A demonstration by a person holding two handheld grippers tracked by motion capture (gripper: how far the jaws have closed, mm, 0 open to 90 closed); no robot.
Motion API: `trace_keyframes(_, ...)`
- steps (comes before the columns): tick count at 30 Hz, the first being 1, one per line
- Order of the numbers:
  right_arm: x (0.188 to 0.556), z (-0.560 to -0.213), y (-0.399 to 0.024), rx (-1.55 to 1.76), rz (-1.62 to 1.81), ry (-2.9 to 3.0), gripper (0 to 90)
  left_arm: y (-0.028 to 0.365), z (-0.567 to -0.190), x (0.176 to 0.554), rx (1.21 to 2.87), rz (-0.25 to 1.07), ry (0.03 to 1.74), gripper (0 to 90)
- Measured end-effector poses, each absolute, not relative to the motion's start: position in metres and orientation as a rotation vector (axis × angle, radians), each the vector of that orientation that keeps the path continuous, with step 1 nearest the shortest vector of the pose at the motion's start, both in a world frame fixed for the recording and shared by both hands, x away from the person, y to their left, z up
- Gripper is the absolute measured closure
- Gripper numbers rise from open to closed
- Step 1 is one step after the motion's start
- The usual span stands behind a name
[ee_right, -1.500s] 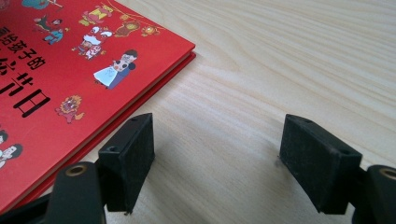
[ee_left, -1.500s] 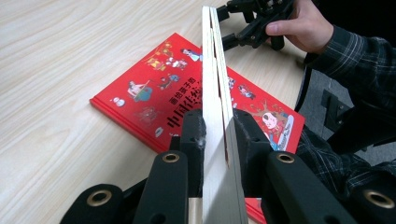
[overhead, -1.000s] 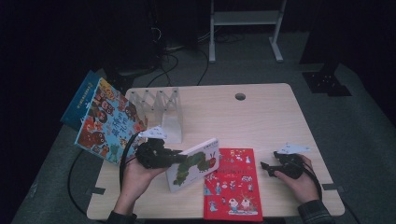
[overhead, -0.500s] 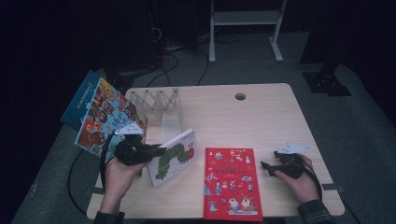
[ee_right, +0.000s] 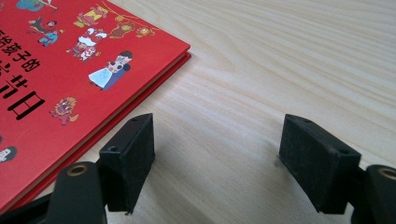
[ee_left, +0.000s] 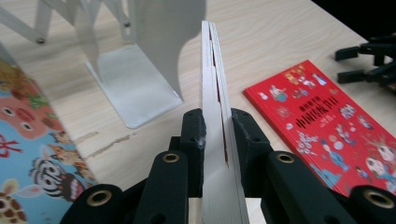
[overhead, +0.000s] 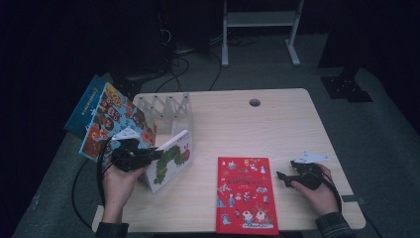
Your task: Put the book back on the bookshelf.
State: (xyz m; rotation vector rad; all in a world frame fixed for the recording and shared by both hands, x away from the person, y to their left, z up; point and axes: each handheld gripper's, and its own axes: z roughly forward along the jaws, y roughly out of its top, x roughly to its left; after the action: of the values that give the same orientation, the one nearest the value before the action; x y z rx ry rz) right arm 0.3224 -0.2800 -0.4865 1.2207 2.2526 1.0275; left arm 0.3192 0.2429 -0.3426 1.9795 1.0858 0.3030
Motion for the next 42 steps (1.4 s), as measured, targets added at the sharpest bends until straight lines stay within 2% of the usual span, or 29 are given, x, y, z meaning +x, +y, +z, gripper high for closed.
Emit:
trace_keyframes(10, 0.323, -0.486, -0.281, 1.224, 1.030, 2.250, 25.6, 0.245, -0.341, 0.334, 1.966, 0.384, 1.143, 76.1)
trace_keyframes(42, 0.323, -0.487, -0.281, 1.225, 1.028, 2.247, 25.7, 0.218, -0.355, 0.399, 1.861, 0.549, 1.152, 76.0)
